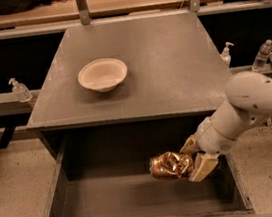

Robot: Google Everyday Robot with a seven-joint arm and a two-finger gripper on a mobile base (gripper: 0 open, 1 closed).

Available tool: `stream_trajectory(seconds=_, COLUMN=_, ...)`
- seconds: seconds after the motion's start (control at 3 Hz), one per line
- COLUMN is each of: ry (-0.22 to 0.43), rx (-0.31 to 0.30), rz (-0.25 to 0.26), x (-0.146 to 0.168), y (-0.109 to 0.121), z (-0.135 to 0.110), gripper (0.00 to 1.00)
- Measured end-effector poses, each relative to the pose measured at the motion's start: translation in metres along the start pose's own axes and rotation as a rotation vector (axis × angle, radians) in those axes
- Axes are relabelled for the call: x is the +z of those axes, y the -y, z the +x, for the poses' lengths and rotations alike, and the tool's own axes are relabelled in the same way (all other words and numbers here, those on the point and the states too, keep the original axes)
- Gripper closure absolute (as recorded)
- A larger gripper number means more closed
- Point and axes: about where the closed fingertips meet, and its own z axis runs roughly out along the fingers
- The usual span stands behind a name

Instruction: Pick orange can from top drawer and place on counter

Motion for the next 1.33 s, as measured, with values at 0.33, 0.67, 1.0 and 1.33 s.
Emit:
stream_trajectory(seconds=0.33, ry=0.082, rx=0.029, rz=0.020, x=-0.030, y=0.007, z=-0.008, gripper=1.00)
stream_trajectory(seconds=0.67, ry=0.110, rx=0.037, rz=0.019, x=-0.043, y=0.010, z=-0.013, gripper=1.00)
stream_trajectory(seconds=1.0, ry=0.118, rx=0.052, rz=0.024, x=-0.062, y=0.014, z=-0.021, gripper=1.00)
stream_trajectory(seconds=1.33, ry=0.118, rx=0.052, rz=0.024, x=-0.062, y=0.013, z=-0.022, gripper=1.00)
